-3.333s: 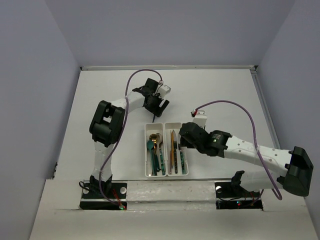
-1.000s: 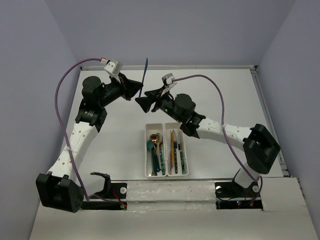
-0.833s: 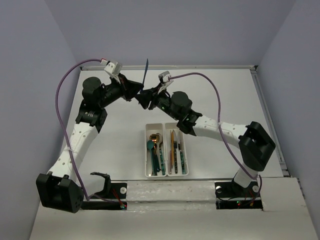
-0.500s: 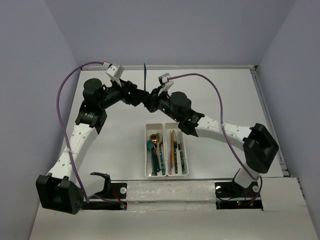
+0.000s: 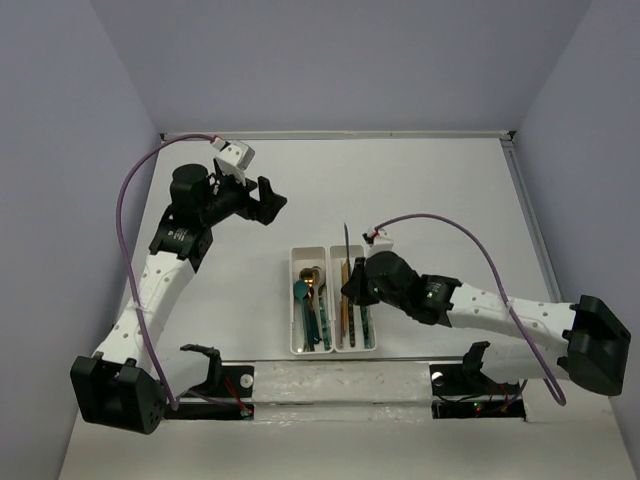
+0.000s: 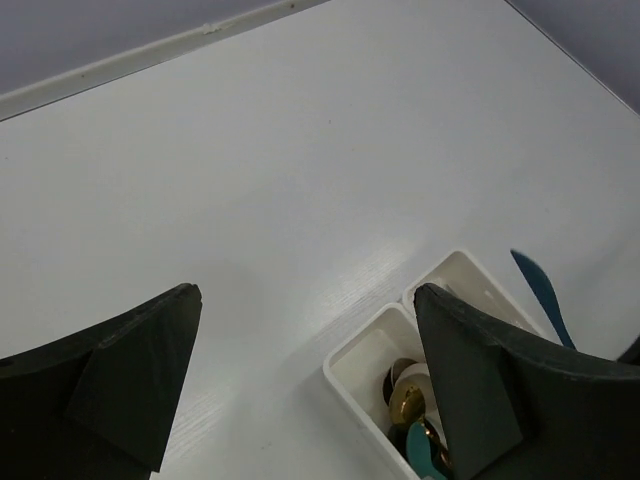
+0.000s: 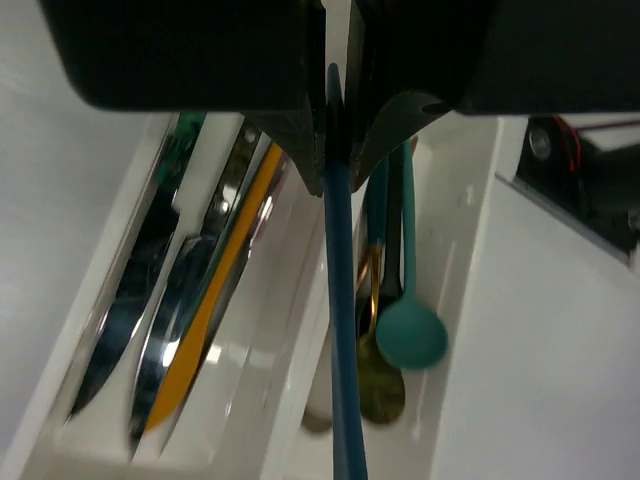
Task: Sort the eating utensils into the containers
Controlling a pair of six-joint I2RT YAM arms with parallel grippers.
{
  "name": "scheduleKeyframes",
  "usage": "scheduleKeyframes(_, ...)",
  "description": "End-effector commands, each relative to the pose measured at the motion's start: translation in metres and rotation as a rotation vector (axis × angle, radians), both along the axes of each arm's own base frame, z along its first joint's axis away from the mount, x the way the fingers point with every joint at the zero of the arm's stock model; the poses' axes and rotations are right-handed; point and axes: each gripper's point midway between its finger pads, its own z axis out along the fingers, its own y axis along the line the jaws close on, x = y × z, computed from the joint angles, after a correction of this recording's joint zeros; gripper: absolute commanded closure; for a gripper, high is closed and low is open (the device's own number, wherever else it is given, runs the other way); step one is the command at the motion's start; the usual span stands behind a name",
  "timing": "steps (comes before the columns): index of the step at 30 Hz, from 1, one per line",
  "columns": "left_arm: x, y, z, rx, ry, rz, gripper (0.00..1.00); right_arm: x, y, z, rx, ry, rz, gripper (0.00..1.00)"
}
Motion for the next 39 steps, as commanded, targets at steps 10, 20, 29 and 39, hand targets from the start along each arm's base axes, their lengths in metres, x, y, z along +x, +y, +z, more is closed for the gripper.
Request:
scheduleKeyframes(10,0.0,0.015,-0.012,0.073,-0.022,0.043,0.01,-0.061,-0.029,-0.063,-0.12,0.254,-0.165,0.7)
scheduleKeyframes(20,-0.003,0.015,-0.012,0.076,-0.025,0.037,0.01,-0.043,-0.047,-0.018,-0.225,0.133,-0.199,0.31)
scheduleKeyframes(29,-0.001,0.02,-0.014,0.09,-0.018,0.05,0.01,-0.012,-0.071,0.046,-0.209,-0.02,-0.24,0.32)
scheduleKeyframes(39,0.029,0.052,-0.048,0.219,0.016,0.185,0.01,0.116,-0.186,0.007,-0.39,0.079,-0.416,0.26)
